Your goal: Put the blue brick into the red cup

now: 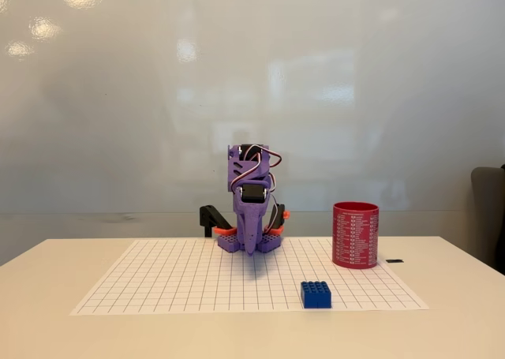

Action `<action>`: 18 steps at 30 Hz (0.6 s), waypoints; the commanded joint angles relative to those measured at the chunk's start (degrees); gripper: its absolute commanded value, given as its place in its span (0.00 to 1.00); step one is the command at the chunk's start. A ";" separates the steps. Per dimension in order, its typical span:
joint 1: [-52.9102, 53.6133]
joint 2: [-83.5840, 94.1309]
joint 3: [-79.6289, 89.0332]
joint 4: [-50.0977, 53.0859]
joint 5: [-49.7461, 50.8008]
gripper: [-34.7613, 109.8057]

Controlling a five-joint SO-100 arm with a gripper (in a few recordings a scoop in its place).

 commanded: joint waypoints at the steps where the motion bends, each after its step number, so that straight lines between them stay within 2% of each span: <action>1: 2.99 0.44 -0.79 1.49 3.25 0.24; 12: 3.87 -0.88 -2.20 2.02 5.10 0.24; 18: 4.83 -16.96 -19.86 3.69 8.79 0.24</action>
